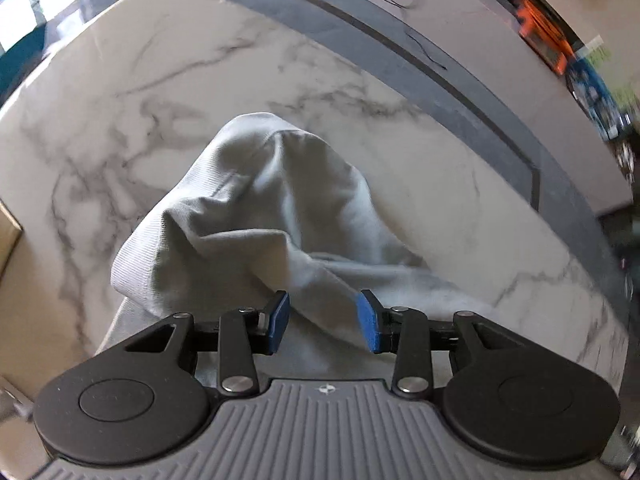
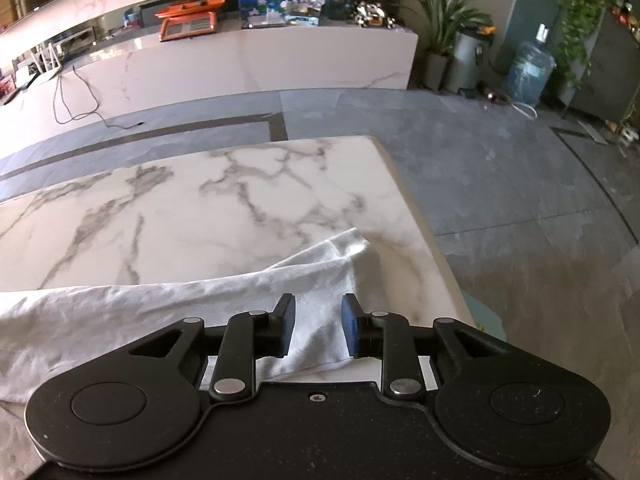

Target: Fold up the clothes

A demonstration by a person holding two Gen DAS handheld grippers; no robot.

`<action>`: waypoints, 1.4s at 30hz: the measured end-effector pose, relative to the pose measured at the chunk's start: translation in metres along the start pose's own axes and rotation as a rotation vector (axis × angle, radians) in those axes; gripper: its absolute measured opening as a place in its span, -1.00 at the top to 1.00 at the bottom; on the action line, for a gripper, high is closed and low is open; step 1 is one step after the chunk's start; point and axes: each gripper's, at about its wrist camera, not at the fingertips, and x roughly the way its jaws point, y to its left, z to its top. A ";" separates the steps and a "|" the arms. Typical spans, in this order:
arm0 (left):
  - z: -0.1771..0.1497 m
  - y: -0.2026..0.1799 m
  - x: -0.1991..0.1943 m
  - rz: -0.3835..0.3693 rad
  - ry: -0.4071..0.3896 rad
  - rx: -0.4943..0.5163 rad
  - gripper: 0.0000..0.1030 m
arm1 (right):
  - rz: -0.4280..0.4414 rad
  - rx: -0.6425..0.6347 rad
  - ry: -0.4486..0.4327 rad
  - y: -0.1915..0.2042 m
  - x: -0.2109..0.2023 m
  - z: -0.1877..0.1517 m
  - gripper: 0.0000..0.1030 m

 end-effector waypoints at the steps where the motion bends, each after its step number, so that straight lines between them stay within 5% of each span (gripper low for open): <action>1: 0.001 0.002 0.002 -0.007 -0.008 -0.018 0.46 | -0.006 -0.009 0.006 0.001 0.001 0.000 0.53; 4: 0.002 0.005 0.007 -0.048 -0.028 -0.043 0.96 | -0.022 -0.029 0.023 0.001 0.003 0.002 0.53; 14: 0.008 -0.004 -0.017 -0.158 -0.128 0.017 0.98 | -0.036 0.124 0.021 -0.038 0.019 0.015 0.25; 25: 0.024 -0.023 -0.035 -0.211 -0.197 0.052 0.98 | 0.014 0.266 0.058 -0.044 0.069 0.025 0.24; 28: 0.025 -0.028 -0.038 -0.226 -0.227 0.071 1.00 | 0.017 0.230 0.055 -0.037 0.072 0.021 0.52; 29: 0.026 -0.029 -0.040 -0.234 -0.238 0.073 1.00 | 0.011 0.214 0.054 -0.035 0.071 0.021 0.87; 36: 0.026 -0.032 -0.039 -0.233 -0.205 0.102 1.00 | -0.019 0.178 -0.037 -0.032 0.039 0.030 0.91; 42: 0.021 -0.023 -0.035 -0.097 -0.183 0.144 0.72 | -0.114 0.142 -0.208 -0.031 -0.010 0.049 0.91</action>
